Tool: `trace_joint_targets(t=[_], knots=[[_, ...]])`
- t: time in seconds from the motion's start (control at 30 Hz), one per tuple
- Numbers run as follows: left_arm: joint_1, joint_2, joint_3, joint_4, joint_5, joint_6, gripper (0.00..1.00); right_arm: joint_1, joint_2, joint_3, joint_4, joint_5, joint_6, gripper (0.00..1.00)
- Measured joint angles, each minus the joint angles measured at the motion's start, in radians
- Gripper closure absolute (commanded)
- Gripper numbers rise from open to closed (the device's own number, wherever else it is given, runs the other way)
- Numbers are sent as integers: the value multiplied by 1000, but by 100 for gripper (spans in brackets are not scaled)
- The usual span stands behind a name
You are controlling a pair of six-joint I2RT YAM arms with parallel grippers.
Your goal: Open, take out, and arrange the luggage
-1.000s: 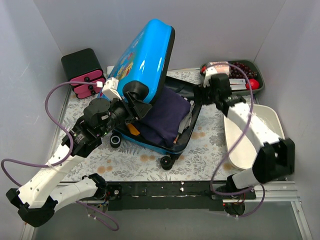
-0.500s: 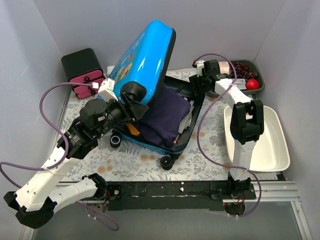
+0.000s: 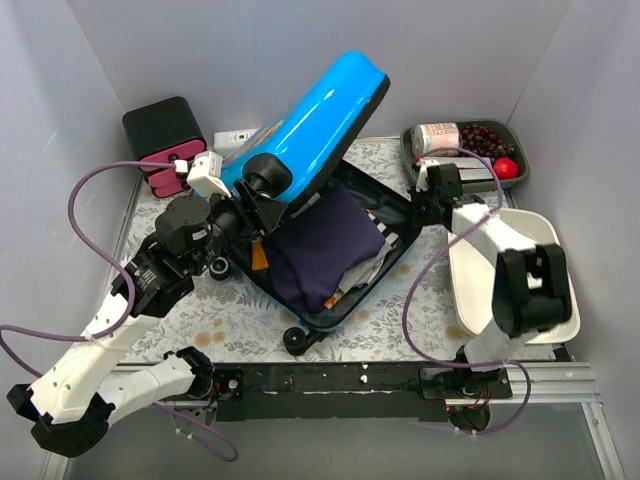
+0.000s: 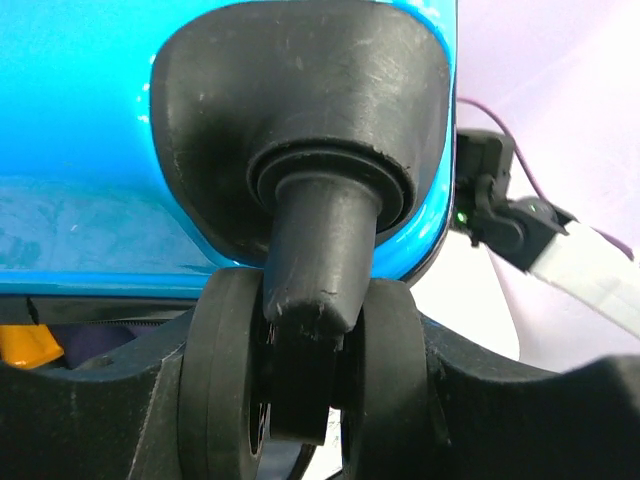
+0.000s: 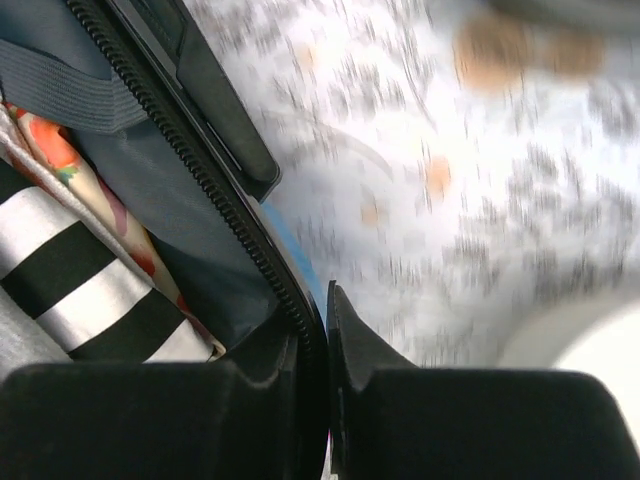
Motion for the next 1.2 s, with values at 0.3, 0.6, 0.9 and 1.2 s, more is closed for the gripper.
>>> trace_joint_targets(t=[0.3,0.6,0.9,1.2], knots=[[19,101,71,101,44,36,100,-11,-473,-421,-56,113,185,99],[340,246,81,420,383,-51,100,-23,-879,-627,-238,129,301,99],[492,420,63,782,648,-31,100,-29,-1227,-718,-455,115,431,99],[604,656,121,1043,751,-29,100,-40,-1334,-737,-526,92,461,99]])
